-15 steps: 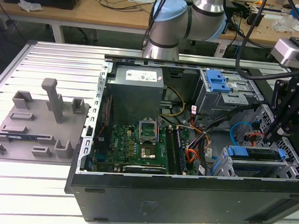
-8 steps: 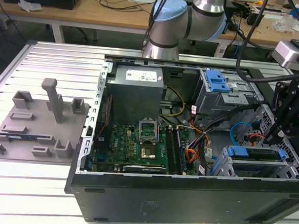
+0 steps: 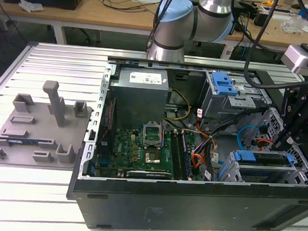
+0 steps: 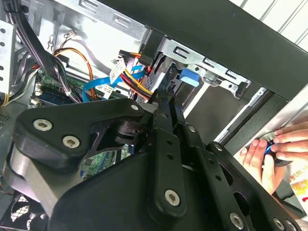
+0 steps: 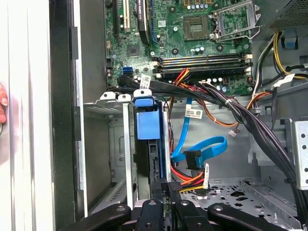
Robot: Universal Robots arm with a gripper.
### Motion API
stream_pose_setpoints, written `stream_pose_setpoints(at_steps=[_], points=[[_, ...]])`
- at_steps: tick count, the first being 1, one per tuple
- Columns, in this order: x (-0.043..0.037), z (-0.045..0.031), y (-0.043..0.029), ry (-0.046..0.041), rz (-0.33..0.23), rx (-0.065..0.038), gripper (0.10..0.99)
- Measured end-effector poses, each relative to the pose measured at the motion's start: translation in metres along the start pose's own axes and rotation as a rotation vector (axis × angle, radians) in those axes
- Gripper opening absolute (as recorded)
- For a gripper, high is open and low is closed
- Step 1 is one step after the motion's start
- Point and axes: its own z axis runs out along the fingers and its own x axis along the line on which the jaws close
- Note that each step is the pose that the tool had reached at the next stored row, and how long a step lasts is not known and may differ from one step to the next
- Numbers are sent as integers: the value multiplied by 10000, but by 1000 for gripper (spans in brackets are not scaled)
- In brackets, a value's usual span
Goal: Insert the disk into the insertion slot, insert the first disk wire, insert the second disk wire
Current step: 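Insert the first disk wire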
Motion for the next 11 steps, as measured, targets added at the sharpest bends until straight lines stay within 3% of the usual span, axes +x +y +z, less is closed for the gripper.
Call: stream_pose_setpoints(at_steps=[3,7,11], points=[[10,10,-1,-30,10,-2,165],[20,22,-2,-134,27,-10,165],[20,22,-3,-134,27,-10,165]])
